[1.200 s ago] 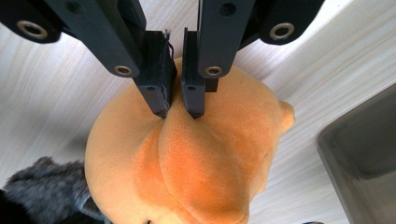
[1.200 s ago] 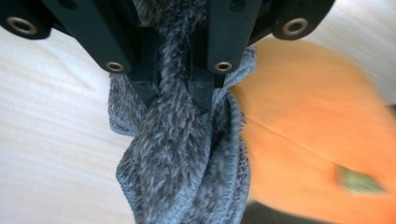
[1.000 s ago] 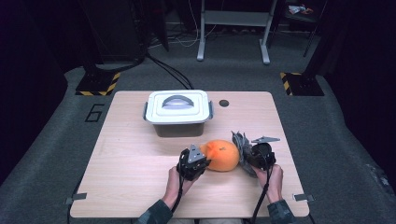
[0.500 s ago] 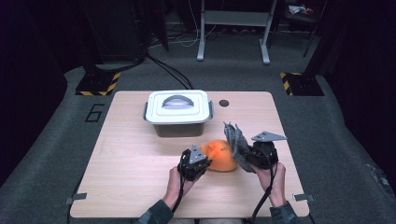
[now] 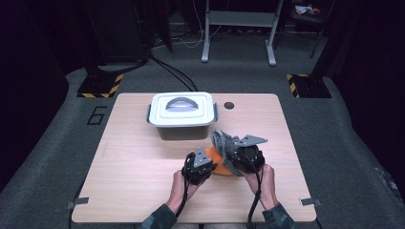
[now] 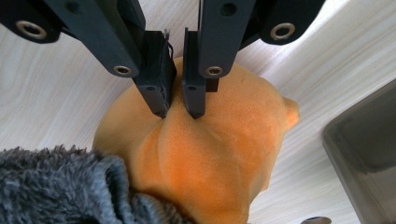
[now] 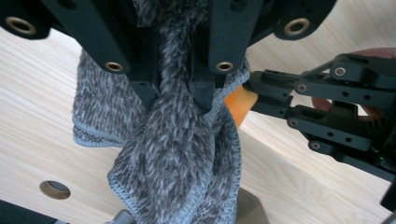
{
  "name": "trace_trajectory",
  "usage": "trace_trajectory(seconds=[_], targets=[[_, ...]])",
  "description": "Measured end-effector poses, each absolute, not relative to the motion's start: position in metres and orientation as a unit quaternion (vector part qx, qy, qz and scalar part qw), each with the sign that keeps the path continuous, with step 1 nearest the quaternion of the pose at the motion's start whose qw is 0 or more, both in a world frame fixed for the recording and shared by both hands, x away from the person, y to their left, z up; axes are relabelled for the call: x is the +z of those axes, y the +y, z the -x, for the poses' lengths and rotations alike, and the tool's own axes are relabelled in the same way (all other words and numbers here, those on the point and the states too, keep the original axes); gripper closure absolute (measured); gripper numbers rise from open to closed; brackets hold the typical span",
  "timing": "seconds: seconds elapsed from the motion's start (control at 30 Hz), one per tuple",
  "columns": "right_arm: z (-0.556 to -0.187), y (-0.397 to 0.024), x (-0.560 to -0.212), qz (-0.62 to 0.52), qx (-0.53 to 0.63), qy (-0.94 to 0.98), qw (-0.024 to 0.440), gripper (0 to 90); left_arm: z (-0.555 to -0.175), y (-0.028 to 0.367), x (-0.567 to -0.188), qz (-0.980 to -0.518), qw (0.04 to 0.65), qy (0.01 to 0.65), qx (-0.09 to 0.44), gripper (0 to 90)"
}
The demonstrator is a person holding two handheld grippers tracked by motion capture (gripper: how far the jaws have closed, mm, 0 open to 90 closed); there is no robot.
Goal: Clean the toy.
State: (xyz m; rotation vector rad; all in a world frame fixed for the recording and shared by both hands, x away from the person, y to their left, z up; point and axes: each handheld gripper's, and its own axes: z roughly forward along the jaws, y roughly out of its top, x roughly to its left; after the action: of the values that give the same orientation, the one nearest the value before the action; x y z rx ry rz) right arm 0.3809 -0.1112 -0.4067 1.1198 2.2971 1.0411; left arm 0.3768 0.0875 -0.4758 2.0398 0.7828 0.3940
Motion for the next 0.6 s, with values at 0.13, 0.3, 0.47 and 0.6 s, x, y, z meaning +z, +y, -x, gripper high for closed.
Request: trace_trajectory(seconds=[0.13, 0.3, 0.47, 0.6], targets=[[-0.381, -0.121, -0.408, -0.41, 0.364, 0.813, 0.195, 77.4, -0.377, 0.088, -0.477, -0.821, 0.447, 0.317, 0.157, 83.1], [-0.382, -0.136, -0.413, -0.428, 0.358, 0.805, 0.198, 77.4, -0.377, 0.088, -0.477, -0.819, 0.45, 0.319, 0.156, 83.1], [-0.385, -0.15, -0.421, -0.45, 0.35, 0.797, 0.199, 77.3, -0.377, 0.088, -0.477, -0.821, 0.448, 0.318, 0.157, 83.0], [-0.389, -0.161, -0.429, -0.463, 0.34, 0.794, 0.197, 77.3, -0.377, 0.088, -0.477, -0.822, 0.447, 0.318, 0.153, 83.0]])
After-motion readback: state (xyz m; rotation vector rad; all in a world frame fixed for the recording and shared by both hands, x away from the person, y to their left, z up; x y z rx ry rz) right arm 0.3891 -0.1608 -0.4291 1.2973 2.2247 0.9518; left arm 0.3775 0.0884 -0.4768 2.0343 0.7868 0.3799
